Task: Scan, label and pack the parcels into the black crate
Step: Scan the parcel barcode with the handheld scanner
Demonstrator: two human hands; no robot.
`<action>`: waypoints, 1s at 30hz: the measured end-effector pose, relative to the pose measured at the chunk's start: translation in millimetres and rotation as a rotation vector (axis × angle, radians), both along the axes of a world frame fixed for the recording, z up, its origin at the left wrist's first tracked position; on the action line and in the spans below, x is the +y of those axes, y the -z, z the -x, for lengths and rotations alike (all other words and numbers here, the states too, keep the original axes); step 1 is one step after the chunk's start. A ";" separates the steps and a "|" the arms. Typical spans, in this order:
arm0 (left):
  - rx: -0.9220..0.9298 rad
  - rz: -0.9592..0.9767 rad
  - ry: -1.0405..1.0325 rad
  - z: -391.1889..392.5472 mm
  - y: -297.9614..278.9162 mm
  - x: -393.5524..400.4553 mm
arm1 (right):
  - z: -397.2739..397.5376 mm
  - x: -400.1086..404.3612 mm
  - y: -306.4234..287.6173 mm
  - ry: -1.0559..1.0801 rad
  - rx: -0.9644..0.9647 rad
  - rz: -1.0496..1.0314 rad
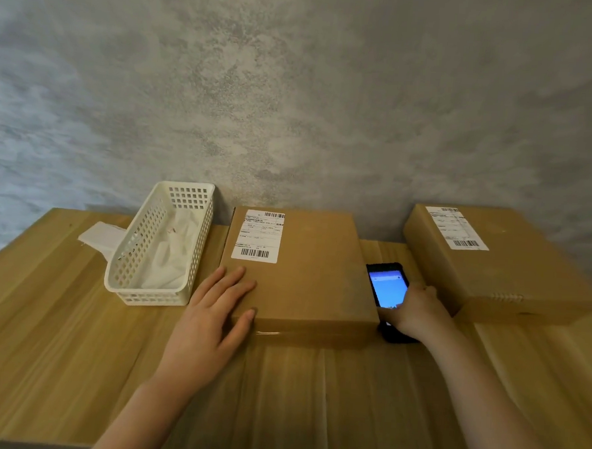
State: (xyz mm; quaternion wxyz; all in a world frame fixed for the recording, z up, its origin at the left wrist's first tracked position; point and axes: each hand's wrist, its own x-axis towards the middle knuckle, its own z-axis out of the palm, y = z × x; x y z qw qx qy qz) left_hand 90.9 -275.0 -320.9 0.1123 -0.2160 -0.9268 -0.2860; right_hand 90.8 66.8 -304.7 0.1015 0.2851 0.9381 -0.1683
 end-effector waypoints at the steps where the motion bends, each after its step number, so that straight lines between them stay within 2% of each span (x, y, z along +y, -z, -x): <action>1: 0.001 -0.001 0.000 0.0 0.3 0.2 | -1.1 1.6 -4.5 0.006 0.026 0.013; 6: -0.005 -0.010 -0.010 0.4 0.7 0.6 | 0.7 9.4 -47.6 -0.065 0.235 0.097; 9: -0.012 -0.017 -0.006 0.3 0.9 0.4 | 5.4 -5.9 -90.8 -0.184 0.263 0.156; 16: -0.012 -0.032 -0.007 1.1 1.1 0.0 | 16.8 -61.4 -149.1 -0.417 0.057 0.129; 24: 0.000 -0.045 0.002 1.7 2.9 0.9 | 5.4 -96.9 -137.9 -0.507 -0.191 0.228; 30: 0.014 -0.044 0.001 2.1 3.2 0.0 | 4.2 -103.6 -139.3 -0.525 -0.232 0.280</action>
